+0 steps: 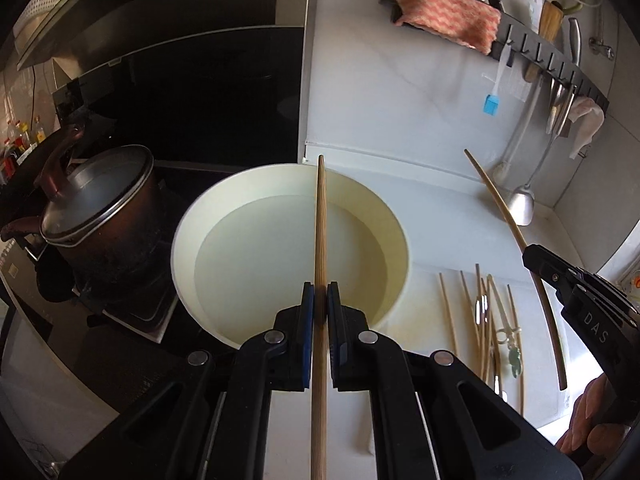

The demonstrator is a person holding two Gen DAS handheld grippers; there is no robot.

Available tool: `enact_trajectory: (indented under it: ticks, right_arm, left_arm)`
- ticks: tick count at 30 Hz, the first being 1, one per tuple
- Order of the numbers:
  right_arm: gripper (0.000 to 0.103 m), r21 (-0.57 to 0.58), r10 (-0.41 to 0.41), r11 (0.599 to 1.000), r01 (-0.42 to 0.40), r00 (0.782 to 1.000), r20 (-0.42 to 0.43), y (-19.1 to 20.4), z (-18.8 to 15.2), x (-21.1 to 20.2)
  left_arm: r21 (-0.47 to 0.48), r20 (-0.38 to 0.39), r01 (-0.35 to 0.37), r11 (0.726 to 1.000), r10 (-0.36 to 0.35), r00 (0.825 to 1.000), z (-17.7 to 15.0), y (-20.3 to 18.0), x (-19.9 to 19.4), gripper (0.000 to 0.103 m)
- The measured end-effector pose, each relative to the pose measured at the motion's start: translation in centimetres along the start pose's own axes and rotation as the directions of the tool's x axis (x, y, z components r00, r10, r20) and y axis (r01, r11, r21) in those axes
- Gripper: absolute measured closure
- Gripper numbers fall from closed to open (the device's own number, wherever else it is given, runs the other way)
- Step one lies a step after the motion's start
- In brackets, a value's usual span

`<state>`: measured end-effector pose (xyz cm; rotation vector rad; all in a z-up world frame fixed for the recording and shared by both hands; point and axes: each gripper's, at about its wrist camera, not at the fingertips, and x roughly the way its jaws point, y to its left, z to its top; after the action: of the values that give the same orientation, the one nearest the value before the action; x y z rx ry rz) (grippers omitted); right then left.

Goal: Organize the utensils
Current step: 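Lift both held chopsticks and carry them over the white basin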

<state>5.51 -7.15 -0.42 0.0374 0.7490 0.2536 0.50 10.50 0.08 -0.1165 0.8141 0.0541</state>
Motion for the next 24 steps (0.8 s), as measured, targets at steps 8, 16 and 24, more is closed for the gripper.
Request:
enact_trajectory:
  ticks: [8, 16, 24]
  right_arm:
    - [0.097, 0.060, 0.008, 0.998, -0.003, 0.996, -0.086, 7.1, 1.8, 8.0]
    - [0.097, 0.108, 0.006, 0.994, 0.012, 0.986, -0.167, 9.8, 1.8, 13.8]
    - [0.097, 0.131, 0.006, 0.991, 0.027, 0.969, -0.248, 10.1, 1.4, 17.5]
  left_arm:
    - [0.042, -0.070, 0.064, 0.997, -0.060, 0.996, 3.1, 6.4, 6.3, 0.096]
    - [0.084, -0.137, 0.093, 0.992, -0.081, 0.987, 3.6, 9.1, 11.1, 0.096]
    - [0.079, -0.192, 0.105, 0.991, -0.088, 0.977, 3.3, 9.4, 14.2, 0.096]
